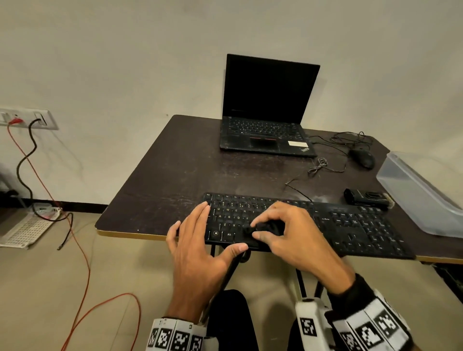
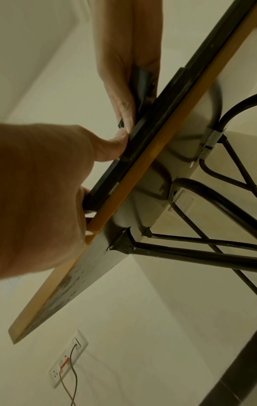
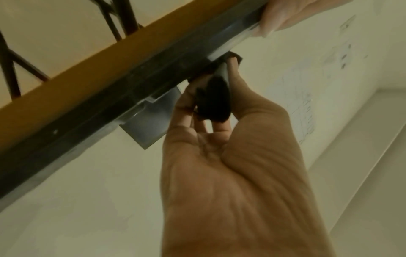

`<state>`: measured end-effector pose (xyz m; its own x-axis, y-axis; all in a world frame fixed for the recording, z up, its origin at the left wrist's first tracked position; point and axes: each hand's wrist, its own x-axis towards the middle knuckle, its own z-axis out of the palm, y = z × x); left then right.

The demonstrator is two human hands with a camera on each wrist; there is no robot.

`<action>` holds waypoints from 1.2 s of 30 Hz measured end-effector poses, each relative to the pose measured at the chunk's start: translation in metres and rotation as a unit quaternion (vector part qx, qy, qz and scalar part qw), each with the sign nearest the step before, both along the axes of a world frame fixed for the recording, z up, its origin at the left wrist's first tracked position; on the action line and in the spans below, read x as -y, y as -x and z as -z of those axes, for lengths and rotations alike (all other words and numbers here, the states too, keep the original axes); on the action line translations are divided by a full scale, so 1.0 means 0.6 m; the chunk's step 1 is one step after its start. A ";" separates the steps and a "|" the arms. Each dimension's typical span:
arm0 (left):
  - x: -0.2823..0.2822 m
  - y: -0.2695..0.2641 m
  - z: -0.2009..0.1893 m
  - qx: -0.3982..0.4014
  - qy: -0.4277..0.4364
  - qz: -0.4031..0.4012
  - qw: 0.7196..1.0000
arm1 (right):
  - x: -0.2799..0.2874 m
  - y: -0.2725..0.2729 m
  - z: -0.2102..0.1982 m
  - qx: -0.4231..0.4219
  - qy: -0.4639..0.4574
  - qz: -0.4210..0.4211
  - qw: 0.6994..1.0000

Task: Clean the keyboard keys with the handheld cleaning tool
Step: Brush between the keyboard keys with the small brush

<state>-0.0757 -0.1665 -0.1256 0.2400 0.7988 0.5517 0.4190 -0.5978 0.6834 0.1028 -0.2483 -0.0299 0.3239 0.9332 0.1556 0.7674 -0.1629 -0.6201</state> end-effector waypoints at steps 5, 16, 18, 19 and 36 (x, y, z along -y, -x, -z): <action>-0.002 0.001 0.004 -0.004 -0.014 0.003 1.000 | -0.002 0.018 0.012 0.020 -0.029 0.011 0.999; -0.007 0.001 0.004 -0.015 -0.009 0.006 1.000 | 0.026 0.026 0.026 0.033 -0.016 -0.010 0.999; -0.007 0.001 0.003 -0.009 -0.008 0.004 1.000 | 0.030 0.012 0.024 0.036 -0.014 0.029 0.999; -0.007 0.002 0.003 -0.007 -0.007 0.003 1.000 | 0.026 0.004 0.020 0.045 -0.017 0.052 0.998; -0.004 0.001 0.001 -0.003 0.000 0.000 1.000 | 0.028 0.000 0.022 0.053 -0.027 0.071 0.996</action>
